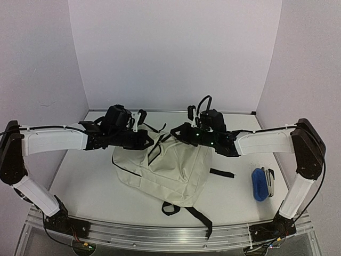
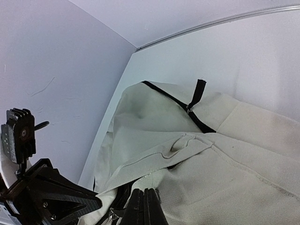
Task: Pack the student bag
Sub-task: Unzip the student bag at the center of the board.
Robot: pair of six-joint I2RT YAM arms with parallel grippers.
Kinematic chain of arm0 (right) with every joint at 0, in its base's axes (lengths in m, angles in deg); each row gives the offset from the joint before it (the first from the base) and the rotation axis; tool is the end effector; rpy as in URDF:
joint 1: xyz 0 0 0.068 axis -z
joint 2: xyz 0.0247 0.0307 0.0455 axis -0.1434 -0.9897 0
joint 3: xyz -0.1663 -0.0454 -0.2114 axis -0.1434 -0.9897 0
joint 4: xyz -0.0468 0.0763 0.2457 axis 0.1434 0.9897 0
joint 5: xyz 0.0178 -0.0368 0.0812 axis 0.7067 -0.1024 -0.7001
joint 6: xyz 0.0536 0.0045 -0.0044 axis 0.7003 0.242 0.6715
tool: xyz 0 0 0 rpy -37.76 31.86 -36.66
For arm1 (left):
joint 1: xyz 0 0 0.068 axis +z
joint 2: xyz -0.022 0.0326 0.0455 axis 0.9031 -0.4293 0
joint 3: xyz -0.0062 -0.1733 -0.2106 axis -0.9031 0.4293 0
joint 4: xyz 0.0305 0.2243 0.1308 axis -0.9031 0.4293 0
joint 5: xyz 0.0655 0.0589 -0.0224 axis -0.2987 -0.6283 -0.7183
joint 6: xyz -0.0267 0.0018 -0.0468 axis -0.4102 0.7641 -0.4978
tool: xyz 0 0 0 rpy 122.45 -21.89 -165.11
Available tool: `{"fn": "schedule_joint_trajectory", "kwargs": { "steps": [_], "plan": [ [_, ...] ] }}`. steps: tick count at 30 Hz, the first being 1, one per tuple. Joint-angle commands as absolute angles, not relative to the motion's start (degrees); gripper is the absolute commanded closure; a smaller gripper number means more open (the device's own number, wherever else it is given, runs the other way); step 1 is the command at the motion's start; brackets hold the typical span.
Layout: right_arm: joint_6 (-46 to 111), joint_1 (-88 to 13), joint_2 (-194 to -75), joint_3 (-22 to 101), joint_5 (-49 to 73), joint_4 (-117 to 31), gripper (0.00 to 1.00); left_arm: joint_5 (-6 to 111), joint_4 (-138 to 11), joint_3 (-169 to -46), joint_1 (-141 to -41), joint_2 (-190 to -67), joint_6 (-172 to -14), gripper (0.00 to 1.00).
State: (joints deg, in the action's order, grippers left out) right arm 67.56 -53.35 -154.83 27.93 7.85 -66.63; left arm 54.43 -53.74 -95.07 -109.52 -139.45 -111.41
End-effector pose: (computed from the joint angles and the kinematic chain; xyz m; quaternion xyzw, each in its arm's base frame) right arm 0.2836 0.2953 0.2427 -0.0846 0.7855 0.4790 0.3826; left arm 0.2357 -0.2442 0.2575 0.1551 0.8697 -0.3432 0.3191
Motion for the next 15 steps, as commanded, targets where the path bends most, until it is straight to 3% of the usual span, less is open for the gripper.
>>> {"fn": "schedule_joint_trajectory", "kwargs": {
  "steps": [1, 11, 13, 15],
  "plan": [
    [61.5, -52.9, -153.68, 32.84, 13.63, -69.55, 1.0, 57.36, -51.51, -93.91, -109.14, -136.38, -110.35, 1.0],
    [58.66, -53.77, -156.88, 37.64, 17.94, -65.5, 1.0, 56.42, -47.43, -94.95, -109.18, -136.67, -109.04, 0.99],
    [59.27, -53.75, -156.94, 38.17, 16.22, -64.19, 1.0, 55.97, -46.82, -95.35, -109.21, -136.62, -108.88, 0.92],
    [60.76, -53.75, -156.73, 38.59, 13.75, -62.09, 0.91, 55.7, -46.34, -95.68, -109.21, -136.62, -108.86, 0.8]
  ]
}}
